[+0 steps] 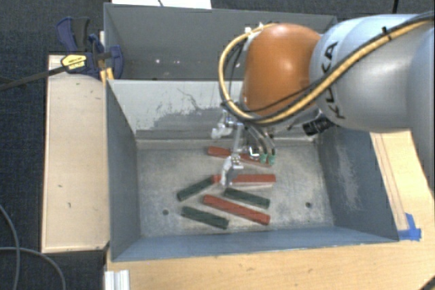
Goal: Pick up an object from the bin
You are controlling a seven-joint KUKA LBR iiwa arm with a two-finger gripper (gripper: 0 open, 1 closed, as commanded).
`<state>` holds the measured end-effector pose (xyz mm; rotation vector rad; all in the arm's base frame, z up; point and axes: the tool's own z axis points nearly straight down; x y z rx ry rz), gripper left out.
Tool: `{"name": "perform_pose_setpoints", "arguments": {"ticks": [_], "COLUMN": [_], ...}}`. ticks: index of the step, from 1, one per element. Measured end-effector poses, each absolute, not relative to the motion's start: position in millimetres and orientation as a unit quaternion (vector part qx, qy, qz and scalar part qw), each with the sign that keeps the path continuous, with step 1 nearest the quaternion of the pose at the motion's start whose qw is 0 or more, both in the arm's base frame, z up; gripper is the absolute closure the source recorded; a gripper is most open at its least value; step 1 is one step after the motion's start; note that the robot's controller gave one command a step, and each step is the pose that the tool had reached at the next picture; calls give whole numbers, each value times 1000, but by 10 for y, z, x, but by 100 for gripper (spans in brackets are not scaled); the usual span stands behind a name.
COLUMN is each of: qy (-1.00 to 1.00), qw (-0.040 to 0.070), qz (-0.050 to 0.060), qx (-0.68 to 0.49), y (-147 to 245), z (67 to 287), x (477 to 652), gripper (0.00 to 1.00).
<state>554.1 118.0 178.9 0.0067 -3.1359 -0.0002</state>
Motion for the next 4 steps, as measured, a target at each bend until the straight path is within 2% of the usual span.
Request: {"name": "perform_pose_setpoints", "arguments": {"ticks": [1, 2, 3, 4], "qy": [-1000, -1000, -1000, -1000], "qw": [-1, -5, -5, 0], "qz": [-1, -1, -1, 0], "qx": [1, -27, -28, -10], "y": [1174, 972, 972, 1169], "z": [1833, 804, 804, 2087], "x": [5560, 5478, 5478, 5458], "gripper": [0, 100, 100, 100]}}
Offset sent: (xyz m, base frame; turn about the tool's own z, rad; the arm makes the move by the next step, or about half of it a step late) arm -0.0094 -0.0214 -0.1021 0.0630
